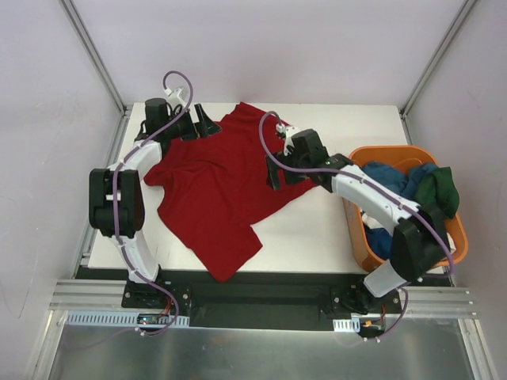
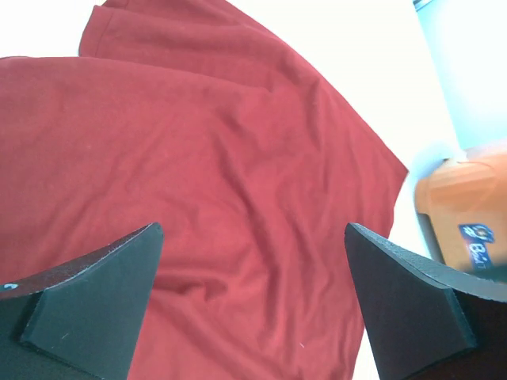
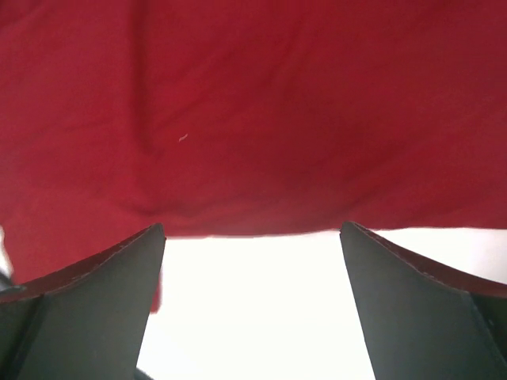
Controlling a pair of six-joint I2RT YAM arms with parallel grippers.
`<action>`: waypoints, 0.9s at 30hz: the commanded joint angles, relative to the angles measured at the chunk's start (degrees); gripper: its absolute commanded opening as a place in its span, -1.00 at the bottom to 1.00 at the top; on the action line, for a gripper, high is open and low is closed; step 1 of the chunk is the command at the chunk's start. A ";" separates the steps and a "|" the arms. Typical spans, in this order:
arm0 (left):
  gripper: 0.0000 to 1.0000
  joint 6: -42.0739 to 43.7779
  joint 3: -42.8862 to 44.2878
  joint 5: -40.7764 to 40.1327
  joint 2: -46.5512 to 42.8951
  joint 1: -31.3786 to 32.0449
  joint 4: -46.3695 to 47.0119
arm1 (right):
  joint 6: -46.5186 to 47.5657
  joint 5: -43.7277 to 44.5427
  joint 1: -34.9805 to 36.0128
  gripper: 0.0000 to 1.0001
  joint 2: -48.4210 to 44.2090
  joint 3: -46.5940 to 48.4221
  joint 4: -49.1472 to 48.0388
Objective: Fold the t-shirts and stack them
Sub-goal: Flatten the tshirt out
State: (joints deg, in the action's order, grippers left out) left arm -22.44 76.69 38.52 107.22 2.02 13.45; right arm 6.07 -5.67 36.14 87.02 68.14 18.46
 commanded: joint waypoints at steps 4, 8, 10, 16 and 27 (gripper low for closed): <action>0.99 1.17 -8.64 -2.75 -8.78 -0.18 -1.15 | -0.70 1.01 -5.19 0.93 18.33 17.26 -0.18; 0.99 1.08 -10.76 -3.37 -11.76 -0.18 -1.50 | -3.60 -1.27 -8.71 0.93 29.59 27.91 1.41; 0.99 0.29 -12.95 -3.80 -12.99 -0.18 -1.59 | -4.57 -0.75 -9.94 0.93 34.25 31.68 1.49; 0.99 -0.24 -16.39 -6.18 -14.76 -0.35 -3.16 | -8.34 -2.76 -10.65 0.93 36.99 29.87 2.37; 0.99 -1.21 -17.80 -8.11 -15.46 -0.79 -5.98 | -11.42 -3.30 -7.14 0.93 21.64 3.08 -2.20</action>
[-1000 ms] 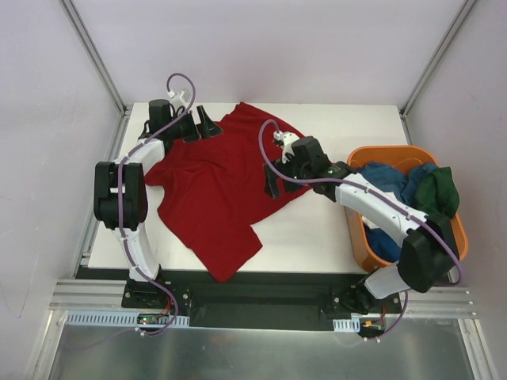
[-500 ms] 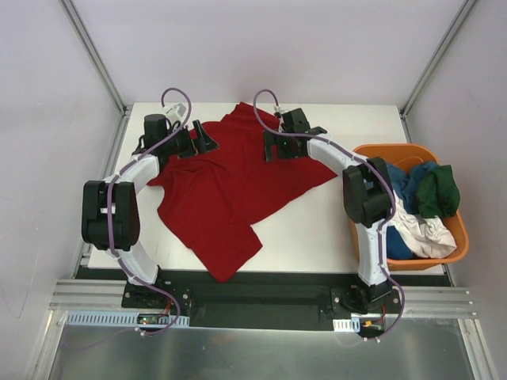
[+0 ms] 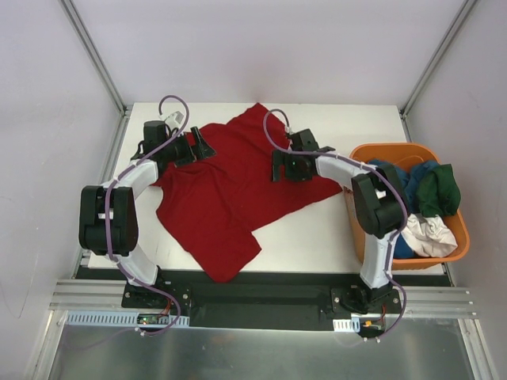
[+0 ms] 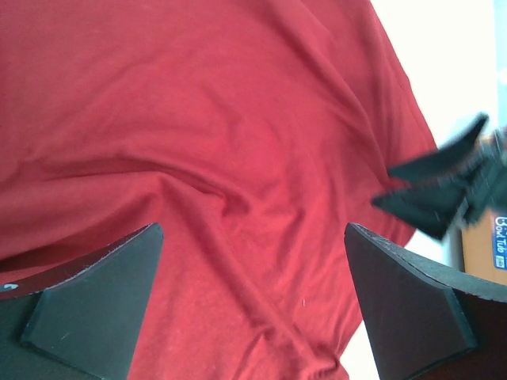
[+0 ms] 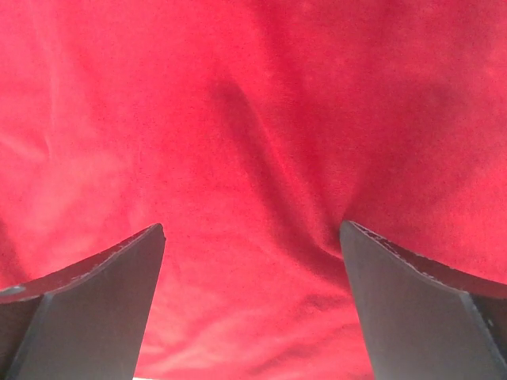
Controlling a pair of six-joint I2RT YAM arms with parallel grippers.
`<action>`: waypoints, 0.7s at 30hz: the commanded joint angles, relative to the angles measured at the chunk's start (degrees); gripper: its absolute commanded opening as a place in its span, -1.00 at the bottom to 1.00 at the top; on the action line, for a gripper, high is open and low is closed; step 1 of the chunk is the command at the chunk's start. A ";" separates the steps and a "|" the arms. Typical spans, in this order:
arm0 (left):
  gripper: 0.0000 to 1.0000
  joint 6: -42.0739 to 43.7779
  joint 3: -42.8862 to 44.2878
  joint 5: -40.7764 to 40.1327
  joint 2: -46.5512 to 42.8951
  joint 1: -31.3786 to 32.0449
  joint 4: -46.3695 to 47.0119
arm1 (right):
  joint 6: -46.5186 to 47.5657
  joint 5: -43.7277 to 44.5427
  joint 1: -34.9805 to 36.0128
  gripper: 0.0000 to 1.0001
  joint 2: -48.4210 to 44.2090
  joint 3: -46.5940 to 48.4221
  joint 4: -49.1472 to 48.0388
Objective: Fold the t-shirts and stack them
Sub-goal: Flatten the tshirt out
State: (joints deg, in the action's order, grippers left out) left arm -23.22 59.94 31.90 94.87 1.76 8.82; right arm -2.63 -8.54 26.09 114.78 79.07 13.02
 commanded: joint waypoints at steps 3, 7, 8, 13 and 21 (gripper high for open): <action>0.98 -0.51 -1.84 -2.63 -4.60 -0.62 -2.22 | -4.39 0.97 5.98 0.93 -11.05 -11.82 3.51; 0.99 -0.33 -3.16 -4.74 -7.24 -1.06 -4.16 | -7.02 2.38 13.26 0.93 -16.77 -16.57 4.73; 0.99 -0.16 -3.51 -5.35 -8.46 -1.23 -4.34 | -7.12 2.47 14.85 0.93 -18.61 -17.10 5.70; 0.99 -0.42 -4.75 -7.46 -12.25 -1.41 -6.44 | -3.00 7.29 22.25 0.93 -22.31 -13.77 10.79; 0.98 -4.72 -10.01 -11.68 -22.53 -1.41 -6.97 | 5.10 13.81 19.54 0.93 -23.56 -4.11 11.59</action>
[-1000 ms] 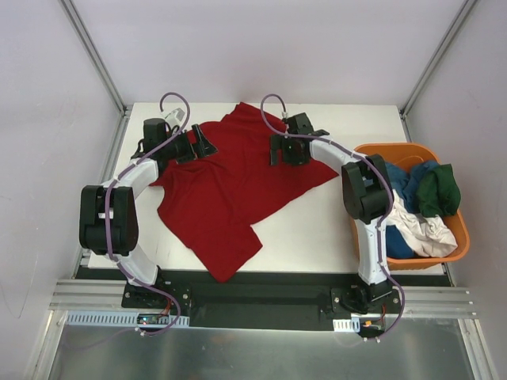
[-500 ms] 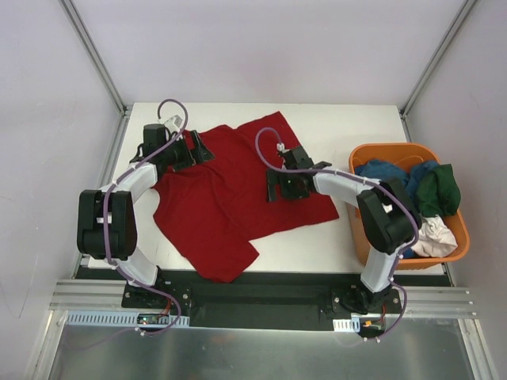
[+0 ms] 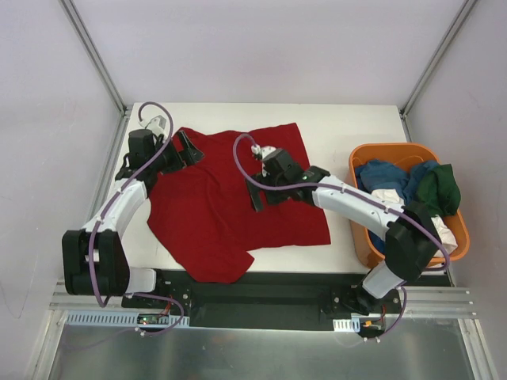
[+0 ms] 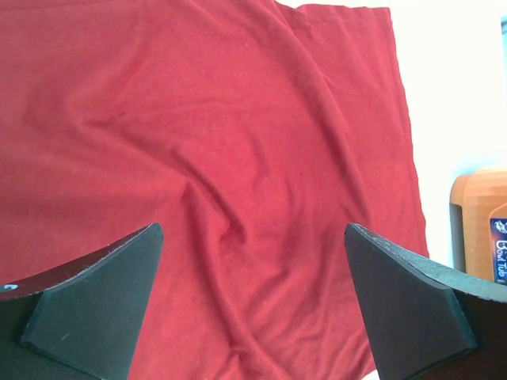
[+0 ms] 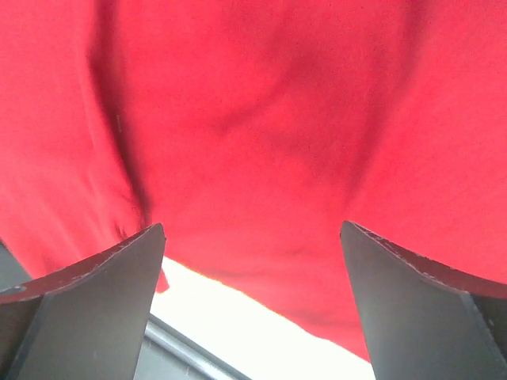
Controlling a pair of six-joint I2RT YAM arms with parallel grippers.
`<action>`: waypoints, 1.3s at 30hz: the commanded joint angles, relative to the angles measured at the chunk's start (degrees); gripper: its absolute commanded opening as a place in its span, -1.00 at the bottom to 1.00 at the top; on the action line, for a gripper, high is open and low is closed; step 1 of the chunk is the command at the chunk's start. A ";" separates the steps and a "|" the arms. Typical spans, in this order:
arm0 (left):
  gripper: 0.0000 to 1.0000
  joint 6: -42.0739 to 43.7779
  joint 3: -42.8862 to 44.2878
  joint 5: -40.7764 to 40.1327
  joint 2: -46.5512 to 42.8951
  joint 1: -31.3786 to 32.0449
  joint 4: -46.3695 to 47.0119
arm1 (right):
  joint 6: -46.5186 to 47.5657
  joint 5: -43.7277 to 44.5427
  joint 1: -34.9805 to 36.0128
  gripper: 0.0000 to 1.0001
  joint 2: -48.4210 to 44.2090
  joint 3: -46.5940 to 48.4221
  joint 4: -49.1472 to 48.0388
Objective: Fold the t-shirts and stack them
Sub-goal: Flatten the tshirt out
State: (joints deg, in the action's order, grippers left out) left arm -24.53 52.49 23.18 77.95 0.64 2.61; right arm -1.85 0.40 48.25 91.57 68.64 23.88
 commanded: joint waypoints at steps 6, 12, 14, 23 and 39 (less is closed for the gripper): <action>0.99 -15.36 -9.58 -11.47 -7.90 -0.29 -7.07 | 8.34 6.60 -7.73 0.93 12.03 19.41 2.66; 0.99 -15.72 -11.18 -18.08 -6.33 -0.29 -11.31 | 13.10 7.87 -12.47 0.93 26.89 36.27 6.26; 0.99 -15.81 -10.66 -18.34 -3.78 -0.29 -11.49 | 12.75 4.70 -13.27 0.93 32.23 42.59 7.67; 0.99 -14.14 1.90 -12.55 17.30 -1.70 -12.45 | 11.17 2.50 -15.37 0.93 40.53 47.38 10.57; 0.99 -8.87 56.26 -3.50 52.03 -1.87 -26.58 | 3.43 1.53 -26.36 0.93 47.03 56.16 19.71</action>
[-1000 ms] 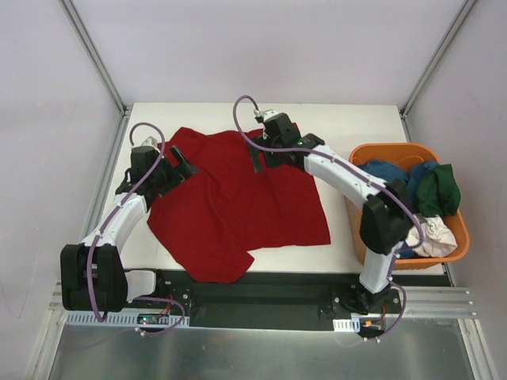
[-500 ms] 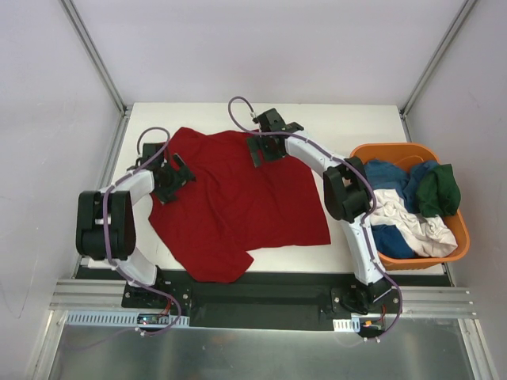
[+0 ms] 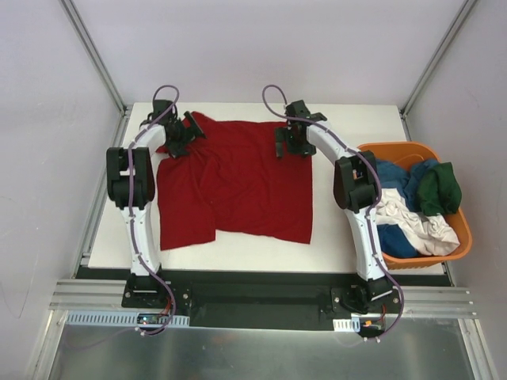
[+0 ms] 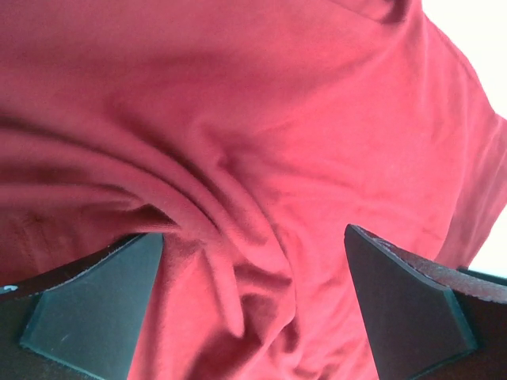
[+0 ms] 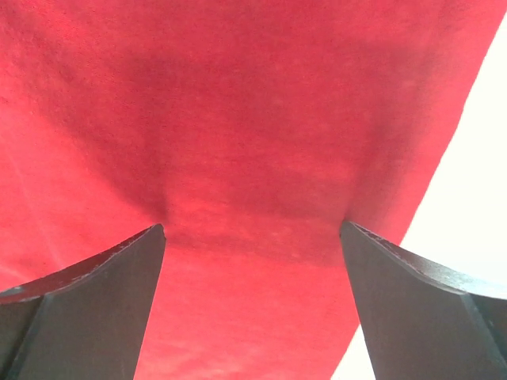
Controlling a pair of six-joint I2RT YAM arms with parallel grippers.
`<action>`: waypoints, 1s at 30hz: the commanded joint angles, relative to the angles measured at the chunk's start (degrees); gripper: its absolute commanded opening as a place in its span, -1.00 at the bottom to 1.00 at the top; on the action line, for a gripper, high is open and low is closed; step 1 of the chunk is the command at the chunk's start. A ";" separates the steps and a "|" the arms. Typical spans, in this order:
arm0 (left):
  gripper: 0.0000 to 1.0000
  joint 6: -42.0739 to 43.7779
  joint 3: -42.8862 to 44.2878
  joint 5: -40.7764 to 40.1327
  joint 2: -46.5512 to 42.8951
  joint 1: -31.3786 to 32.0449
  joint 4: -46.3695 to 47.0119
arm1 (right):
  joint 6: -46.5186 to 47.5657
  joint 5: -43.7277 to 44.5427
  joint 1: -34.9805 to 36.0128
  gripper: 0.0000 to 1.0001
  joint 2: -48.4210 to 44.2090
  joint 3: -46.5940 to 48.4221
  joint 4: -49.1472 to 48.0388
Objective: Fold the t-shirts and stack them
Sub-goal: Flatten the tshirt out
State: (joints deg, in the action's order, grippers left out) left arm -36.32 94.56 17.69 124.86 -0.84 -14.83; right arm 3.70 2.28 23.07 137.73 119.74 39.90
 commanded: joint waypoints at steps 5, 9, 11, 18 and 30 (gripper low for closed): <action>0.99 4.14 12.67 -2.65 -6.09 -0.21 -10.31 | 1.21 -1.14 -1.10 0.93 -5.97 5.15 1.33; 0.99 4.59 -0.55 -8.88 -25.82 -0.30 -10.31 | 3.23 0.52 0.56 0.93 -15.98 -4.39 -3.84; 0.99 4.59 -10.47 -11.27 -33.24 -0.30 -10.39 | 3.59 1.50 2.23 0.93 -23.27 -10.03 -6.23; 0.99 -0.49 -39.26 -24.54 -68.20 -1.53 -19.69 | 3.95 4.38 8.83 0.93 -47.86 -36.13 -11.41; 0.83 -16.41 -59.05 -29.03 -81.55 -1.97 -32.11 | -5.81 -1.14 11.73 0.93 -67.94 -66.65 -18.10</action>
State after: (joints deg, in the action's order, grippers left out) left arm -45.89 39.00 -9.72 41.60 -2.37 -45.30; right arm 0.82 2.55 34.15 73.63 56.75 24.27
